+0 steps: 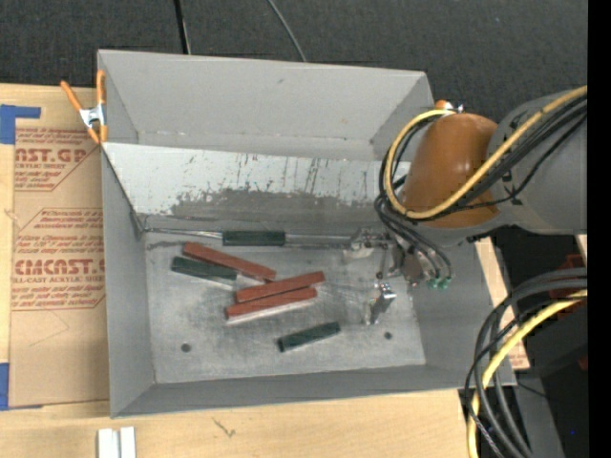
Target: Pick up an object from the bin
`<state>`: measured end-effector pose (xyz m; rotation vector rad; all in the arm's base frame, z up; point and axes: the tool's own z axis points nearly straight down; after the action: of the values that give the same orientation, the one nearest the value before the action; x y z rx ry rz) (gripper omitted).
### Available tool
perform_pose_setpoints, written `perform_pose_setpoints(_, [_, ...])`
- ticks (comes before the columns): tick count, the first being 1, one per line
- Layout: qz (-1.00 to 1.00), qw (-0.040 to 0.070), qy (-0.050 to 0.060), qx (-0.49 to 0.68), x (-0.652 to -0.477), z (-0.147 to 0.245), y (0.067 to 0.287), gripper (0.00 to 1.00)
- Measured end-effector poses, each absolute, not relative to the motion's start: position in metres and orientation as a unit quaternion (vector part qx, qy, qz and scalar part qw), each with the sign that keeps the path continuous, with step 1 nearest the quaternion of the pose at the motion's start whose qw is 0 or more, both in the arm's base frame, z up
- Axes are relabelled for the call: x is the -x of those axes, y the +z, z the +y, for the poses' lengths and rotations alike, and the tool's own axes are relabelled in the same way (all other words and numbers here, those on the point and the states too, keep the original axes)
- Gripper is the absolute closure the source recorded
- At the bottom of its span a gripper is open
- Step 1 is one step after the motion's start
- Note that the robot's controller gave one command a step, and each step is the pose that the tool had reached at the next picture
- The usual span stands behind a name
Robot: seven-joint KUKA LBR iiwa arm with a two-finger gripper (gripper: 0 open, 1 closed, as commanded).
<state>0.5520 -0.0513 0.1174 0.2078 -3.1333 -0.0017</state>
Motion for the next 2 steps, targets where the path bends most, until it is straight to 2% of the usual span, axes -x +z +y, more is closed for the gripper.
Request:
perform_pose_setpoints(1, [-0.997, -0.002, 0.001, -0.073, -0.5377, -0.0419, 0.0753, 1.00])
perform_pose_setpoints(2, [-0.997, -0.004, 0.001, -0.073, -0.5372, -0.0416, 0.0732, 0.00])
